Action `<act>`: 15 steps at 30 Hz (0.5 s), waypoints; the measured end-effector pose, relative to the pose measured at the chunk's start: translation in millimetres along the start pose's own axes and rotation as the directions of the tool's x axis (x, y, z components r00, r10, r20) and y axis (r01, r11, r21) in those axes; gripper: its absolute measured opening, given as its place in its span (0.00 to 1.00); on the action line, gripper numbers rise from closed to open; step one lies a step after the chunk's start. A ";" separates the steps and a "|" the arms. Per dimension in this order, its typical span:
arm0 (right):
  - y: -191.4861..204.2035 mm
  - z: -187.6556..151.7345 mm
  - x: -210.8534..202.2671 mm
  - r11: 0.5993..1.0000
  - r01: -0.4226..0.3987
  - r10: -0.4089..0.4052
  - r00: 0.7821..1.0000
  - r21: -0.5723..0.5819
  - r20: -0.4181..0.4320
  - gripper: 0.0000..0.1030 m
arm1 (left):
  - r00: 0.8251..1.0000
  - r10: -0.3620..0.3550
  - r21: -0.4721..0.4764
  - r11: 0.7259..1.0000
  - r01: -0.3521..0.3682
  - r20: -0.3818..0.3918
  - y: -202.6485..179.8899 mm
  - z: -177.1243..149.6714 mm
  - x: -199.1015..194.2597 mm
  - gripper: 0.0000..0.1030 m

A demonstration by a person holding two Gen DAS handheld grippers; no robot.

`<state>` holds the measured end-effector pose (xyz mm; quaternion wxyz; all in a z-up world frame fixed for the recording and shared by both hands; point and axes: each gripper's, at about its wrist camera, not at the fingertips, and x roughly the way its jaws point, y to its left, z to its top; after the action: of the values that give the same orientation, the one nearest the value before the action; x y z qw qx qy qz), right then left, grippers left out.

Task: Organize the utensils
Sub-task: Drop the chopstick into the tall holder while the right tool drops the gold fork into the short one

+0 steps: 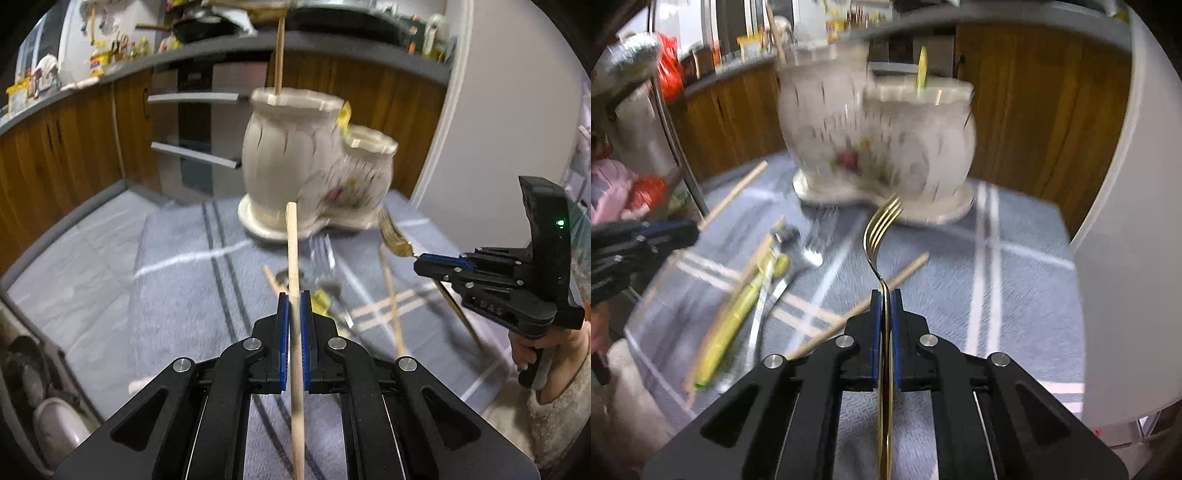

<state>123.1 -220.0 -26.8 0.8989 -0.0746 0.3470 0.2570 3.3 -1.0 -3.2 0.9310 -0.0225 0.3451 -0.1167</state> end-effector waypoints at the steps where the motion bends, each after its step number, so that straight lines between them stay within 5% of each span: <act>1: -1.0 2.7 -11.5 1.000 -0.013 0.012 0.999 0.007 0.047 0.05 | 1.000 -0.006 0.002 1.000 0.006 0.017 -0.2 1.9 -2.9 0.06; 8: 1.0 31.5 -52.1 0.999 -0.018 0.007 0.956 0.035 0.292 0.05 | 0.986 -0.055 0.024 0.998 0.052 0.157 -4.8 25.1 -27.5 0.06; 15: -10.1 80.8 -71.3 0.993 -0.048 -0.011 0.870 0.107 0.493 0.05 | 0.958 -0.083 0.042 0.996 0.074 0.275 -10.4 76.2 -25.2 0.06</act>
<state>130.8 -232.7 80.4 0.9579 0.0491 0.1213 0.2556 32.1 -8.2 72.1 0.9649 -0.0376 0.2089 -0.1548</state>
